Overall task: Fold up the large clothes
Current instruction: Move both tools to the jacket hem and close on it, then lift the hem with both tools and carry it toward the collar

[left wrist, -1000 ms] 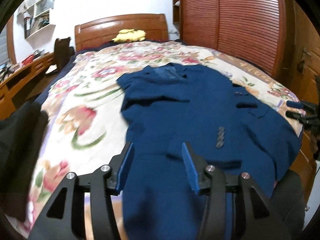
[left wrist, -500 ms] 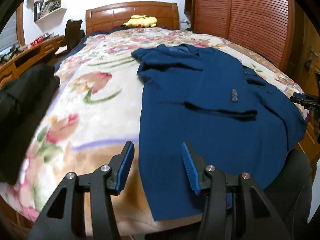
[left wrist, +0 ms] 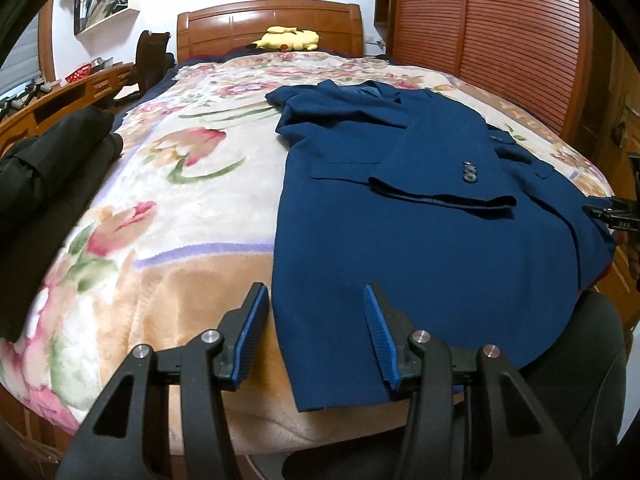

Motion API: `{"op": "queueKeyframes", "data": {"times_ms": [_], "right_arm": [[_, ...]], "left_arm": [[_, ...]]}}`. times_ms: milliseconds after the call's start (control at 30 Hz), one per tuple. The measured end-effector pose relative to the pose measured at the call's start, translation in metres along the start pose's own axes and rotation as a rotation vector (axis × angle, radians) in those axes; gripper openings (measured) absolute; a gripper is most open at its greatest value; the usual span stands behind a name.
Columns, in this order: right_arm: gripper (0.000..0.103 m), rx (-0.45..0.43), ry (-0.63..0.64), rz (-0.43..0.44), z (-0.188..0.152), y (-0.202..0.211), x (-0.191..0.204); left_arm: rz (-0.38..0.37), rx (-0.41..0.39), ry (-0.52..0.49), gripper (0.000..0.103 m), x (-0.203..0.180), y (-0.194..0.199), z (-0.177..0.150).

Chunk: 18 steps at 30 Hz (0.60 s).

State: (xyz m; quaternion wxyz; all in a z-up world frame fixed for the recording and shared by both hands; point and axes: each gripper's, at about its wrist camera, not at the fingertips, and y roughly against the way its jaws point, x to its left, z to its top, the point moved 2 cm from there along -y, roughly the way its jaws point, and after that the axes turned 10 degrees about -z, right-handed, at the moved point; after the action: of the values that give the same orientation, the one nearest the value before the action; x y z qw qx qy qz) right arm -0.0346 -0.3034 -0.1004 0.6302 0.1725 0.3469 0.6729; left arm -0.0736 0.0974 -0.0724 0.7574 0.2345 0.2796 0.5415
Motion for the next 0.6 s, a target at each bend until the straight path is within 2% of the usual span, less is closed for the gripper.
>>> {"op": "queueKeyframes", "data": {"times_ms": [133,233,300,333,367,533,600], "right_arm": [[0.070,0.013,0.005,0.021,-0.006,0.003,0.002],[0.071,0.028,0.016,0.044,-0.010,0.006,0.005],[0.069,0.036,0.018,0.061,-0.011,0.007,0.006],[0.068,0.039,0.019,0.068,-0.012,0.007,0.008],[0.063,0.041,0.025,0.073,-0.012,0.007,0.009],[0.045,0.047,0.020,0.119,-0.012,0.009,0.014],[0.024,0.042,0.024,0.128,-0.011,0.011,0.015]], "left_arm": [[-0.002,-0.005,-0.003,0.046,-0.001,0.001,-0.002],[-0.007,-0.008,-0.014,0.034,-0.005,0.003,-0.003],[0.001,-0.007,-0.023,0.019,-0.008,0.004,-0.003],[-0.003,-0.002,-0.032,0.016,-0.010,0.005,-0.003],[-0.009,0.000,-0.038,0.011,-0.012,0.006,-0.003],[-0.022,-0.005,-0.048,0.001,-0.022,0.014,-0.001],[-0.030,-0.022,-0.056,0.000,-0.028,0.022,0.001]]}}
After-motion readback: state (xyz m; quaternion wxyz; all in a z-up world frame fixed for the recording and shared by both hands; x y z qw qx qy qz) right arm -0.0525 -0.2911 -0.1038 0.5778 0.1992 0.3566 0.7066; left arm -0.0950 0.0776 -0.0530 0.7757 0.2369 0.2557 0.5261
